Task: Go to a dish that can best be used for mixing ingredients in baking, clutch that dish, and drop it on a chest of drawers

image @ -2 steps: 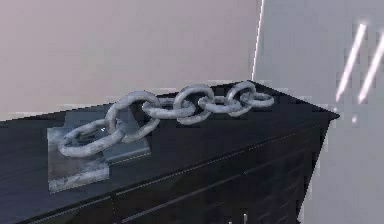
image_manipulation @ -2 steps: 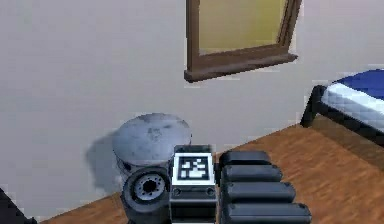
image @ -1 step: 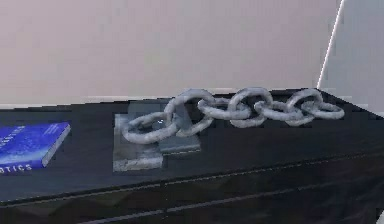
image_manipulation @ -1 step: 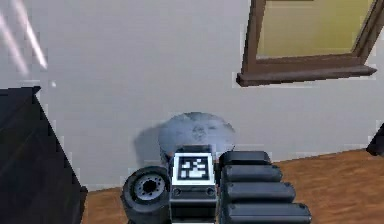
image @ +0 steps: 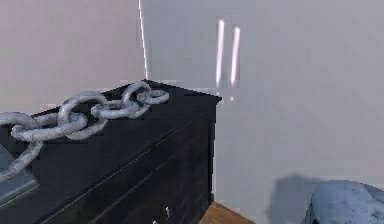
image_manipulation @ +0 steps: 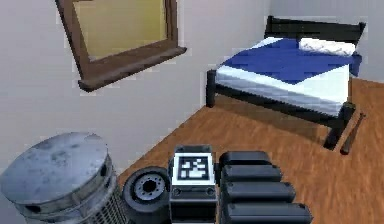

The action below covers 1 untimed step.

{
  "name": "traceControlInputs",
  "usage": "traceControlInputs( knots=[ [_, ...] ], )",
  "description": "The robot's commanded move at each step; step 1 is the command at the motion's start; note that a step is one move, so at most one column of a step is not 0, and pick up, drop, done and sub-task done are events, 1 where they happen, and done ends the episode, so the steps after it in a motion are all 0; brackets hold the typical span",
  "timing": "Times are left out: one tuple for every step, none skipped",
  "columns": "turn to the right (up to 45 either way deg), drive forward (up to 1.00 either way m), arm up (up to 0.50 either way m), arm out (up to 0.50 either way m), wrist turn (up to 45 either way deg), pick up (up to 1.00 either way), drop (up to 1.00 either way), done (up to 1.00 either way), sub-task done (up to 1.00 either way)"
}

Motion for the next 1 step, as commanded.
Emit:
traceControlInputs(
  knots=[
    [45.0, 0.0, 0.0, 0.0, 0.0, 0.0, 0.0, 0.0, 0.0]
  ],
)
